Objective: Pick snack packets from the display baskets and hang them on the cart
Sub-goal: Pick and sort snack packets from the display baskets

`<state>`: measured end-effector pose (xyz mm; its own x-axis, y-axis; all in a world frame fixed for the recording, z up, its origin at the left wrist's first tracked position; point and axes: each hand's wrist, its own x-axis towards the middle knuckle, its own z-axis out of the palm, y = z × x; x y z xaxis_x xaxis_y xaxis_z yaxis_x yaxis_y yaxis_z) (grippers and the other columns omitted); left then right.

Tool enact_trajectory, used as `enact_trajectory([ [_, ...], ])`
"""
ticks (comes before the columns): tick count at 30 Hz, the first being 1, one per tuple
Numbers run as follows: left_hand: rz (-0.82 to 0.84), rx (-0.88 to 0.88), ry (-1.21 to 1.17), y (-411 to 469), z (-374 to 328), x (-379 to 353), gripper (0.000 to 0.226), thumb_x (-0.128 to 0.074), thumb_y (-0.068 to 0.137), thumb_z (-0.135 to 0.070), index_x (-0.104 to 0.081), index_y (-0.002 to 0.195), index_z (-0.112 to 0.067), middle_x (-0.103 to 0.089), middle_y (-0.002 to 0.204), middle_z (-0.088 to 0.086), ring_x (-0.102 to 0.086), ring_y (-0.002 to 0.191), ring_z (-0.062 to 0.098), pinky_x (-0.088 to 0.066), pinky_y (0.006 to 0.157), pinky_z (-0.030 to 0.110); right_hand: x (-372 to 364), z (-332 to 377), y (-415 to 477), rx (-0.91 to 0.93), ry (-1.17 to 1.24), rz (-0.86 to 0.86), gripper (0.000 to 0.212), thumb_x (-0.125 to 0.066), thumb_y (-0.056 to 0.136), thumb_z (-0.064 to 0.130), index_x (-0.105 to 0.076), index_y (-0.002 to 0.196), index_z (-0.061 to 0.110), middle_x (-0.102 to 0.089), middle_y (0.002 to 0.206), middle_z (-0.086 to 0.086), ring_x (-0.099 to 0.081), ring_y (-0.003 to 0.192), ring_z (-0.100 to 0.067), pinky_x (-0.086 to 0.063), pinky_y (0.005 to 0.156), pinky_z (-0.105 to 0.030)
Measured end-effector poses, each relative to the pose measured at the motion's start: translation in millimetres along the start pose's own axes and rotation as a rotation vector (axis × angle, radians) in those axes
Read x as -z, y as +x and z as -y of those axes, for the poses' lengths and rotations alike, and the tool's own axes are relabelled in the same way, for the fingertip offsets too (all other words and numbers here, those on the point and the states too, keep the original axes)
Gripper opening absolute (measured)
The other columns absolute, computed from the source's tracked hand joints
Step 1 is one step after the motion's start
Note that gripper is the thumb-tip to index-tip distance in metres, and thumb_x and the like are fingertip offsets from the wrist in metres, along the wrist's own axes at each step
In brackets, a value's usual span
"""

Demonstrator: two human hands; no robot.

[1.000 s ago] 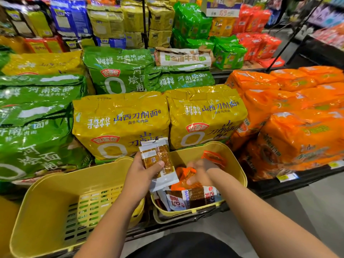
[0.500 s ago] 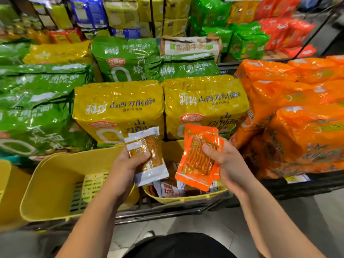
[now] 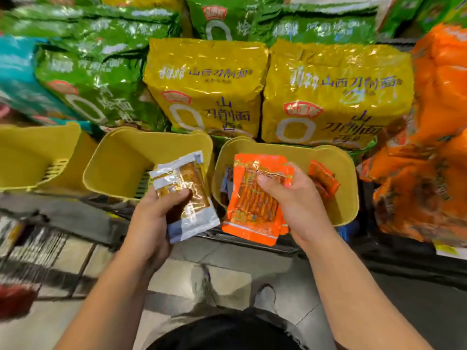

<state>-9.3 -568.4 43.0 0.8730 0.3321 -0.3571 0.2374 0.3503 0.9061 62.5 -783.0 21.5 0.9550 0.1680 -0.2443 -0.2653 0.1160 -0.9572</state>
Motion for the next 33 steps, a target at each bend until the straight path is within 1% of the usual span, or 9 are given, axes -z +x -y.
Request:
enact_trajectory([
  [3,-0.064,-0.033,-0.037,-13.7,-5.0,22.4,0.046,-0.063,0.073,-0.011,-0.063,0.12,-0.012,-0.077,0.093,0.004,-0.074,0.079,0.018,-0.061,0.066,0.03,-25.8,-0.2,-3.8,-0.02,0.001,0.042,0.023,-0.073,0.09,0.012,-0.065,0.112,0.016,-0.076,0.107,-0.007,-0.071,0.105,-0.027,-0.052,0.1,-0.055],
  [6,-0.131,-0.05,-0.067,-28.8,-9.3,51.2,0.041,-0.063,0.075,-0.01,-0.064,0.115,-0.012,-0.077,0.088,0.003,-0.074,0.075,0.017,-0.061,0.065,0.03,-56.3,4.4,-10.0,-0.001,-0.044,0.11,0.019,-0.073,0.091,0.013,-0.066,0.106,0.023,-0.077,0.102,-0.003,-0.072,0.101,-0.024,-0.053,0.099,-0.054],
  [9,-0.216,-0.058,-0.102,-45.7,-11.1,91.5,0.026,-0.059,0.086,-0.002,-0.064,0.109,-0.013,-0.077,0.083,0.001,-0.074,0.071,0.016,-0.061,0.064,0.03,-96.4,4.7,-21.4,0.039,-0.095,0.167,0.02,-0.075,0.09,0.015,-0.066,0.106,0.023,-0.077,0.1,0.0,-0.073,0.098,-0.02,-0.054,0.097,-0.052],
  [12,-0.275,-0.073,-0.131,-65.2,-13.3,136.9,0.032,-0.06,0.087,-0.004,-0.063,0.118,-0.012,-0.076,0.09,0.004,-0.074,0.076,0.019,-0.063,0.067,0.033,-142.5,-0.6,-38.0,0.066,-0.173,0.233,0.033,-0.078,0.082,0.03,-0.065,0.111,0.023,-0.077,0.104,0.002,-0.073,0.099,-0.017,-0.055,0.096,-0.052],
  [15,-0.306,-0.092,-0.155,-94.1,-17.8,192.5,0.036,-0.064,0.081,-0.01,-0.065,0.116,-0.014,-0.076,0.094,0.006,-0.073,0.082,0.022,-0.063,0.071,0.033,-199.0,-13.8,-63.8,0.047,-0.225,0.32,0.041,-0.077,0.078,0.04,-0.064,0.114,0.025,-0.076,0.106,0.001,-0.073,0.1,-0.02,-0.055,0.095,-0.054],
  [22,-0.407,-0.109,-0.206,-175.6,-24.0,355.4,0.047,-0.077,0.071,-0.011,-0.067,0.116,-0.015,-0.077,0.102,0.009,-0.074,0.089,0.025,-0.062,0.077,0.037,-345.8,-62.4,-137.7,-0.002,-0.332,0.472,0.025,-0.078,0.087,0.026,-0.066,0.109,0.024,-0.077,0.099,0.001,-0.074,0.092,-0.02,-0.057,0.091,-0.055],
  [27,-0.578,-0.118,-0.193,-221.6,-16.9,459.2,0.032,-0.063,0.09,0.001,-0.065,0.12,-0.009,-0.077,0.103,0.008,-0.074,0.091,0.024,-0.056,0.085,0.039,-440.5,-97.8,-184.2,-0.02,-0.372,0.579,0.025,-0.08,0.085,0.027,-0.068,0.107,0.022,-0.077,0.098,-0.002,-0.074,0.093,-0.024,-0.056,0.092,-0.058],
  [31,-0.733,-0.079,-0.219,-250.5,-2.8,522.2,0.03,-0.065,0.092,-0.003,-0.065,0.12,-0.012,-0.074,0.111,0.018,-0.069,0.105,0.041,-0.055,0.095,0.054,-494.6,-118.1,-209.5,-0.013,-0.449,0.662,0.018,-0.078,0.086,0.026,-0.07,0.102,0.022,-0.078,0.095,-0.001,-0.074,0.09,-0.022,-0.057,0.09,-0.053],
  [33,-0.779,-0.081,-0.266,-261.4,1.4,546.3,0.03,-0.064,0.093,-0.004,-0.065,0.122,-0.014,-0.075,0.111,0.016,-0.071,0.102,0.035,-0.058,0.086,0.044,-517.1,-125.6,-214.9,-0.031,-0.454,0.698,0.018,-0.077,0.087,0.024,-0.07,0.103,0.02,-0.078,0.093,-0.001,-0.075,0.088,-0.021,-0.058,0.087,-0.049],
])
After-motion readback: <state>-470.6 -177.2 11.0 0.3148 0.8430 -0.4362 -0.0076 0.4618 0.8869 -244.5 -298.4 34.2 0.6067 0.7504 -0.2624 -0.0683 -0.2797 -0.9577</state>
